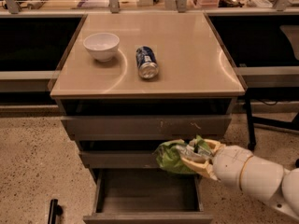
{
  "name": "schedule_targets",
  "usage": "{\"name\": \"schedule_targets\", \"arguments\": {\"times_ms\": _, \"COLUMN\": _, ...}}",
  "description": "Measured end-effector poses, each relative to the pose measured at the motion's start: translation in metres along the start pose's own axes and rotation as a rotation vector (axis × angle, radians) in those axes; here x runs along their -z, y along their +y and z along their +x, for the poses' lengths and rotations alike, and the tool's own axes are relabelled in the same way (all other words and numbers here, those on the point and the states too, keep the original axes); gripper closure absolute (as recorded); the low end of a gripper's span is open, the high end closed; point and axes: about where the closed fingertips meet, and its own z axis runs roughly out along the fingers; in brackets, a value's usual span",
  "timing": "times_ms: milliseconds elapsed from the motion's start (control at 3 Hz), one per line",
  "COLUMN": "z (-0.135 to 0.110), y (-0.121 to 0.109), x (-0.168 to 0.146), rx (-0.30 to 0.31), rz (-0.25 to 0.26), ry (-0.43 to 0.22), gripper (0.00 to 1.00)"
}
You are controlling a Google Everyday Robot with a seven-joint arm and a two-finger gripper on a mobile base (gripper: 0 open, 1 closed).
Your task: Pick green rice chip bag from bottom drawer and place on counter
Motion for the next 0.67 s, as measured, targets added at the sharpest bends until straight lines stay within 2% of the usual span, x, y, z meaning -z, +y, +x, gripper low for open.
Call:
{"name": "schedule_targets", "arguments": {"times_ms": 333, "z": -0.0576, "y": -0.0257, "x": 0.0109, "rx": 0.1, "rz": 0.028, "ry": -0.015, "gripper": 1.0}}
{"name": "schedule_targets", "arguments": {"times_ms": 667, "z": -0.0576, "y": -0.0257, "x": 0.0109, "rx": 0.1, "rz": 0.028, "ry": -0.016, "gripper": 1.0}}
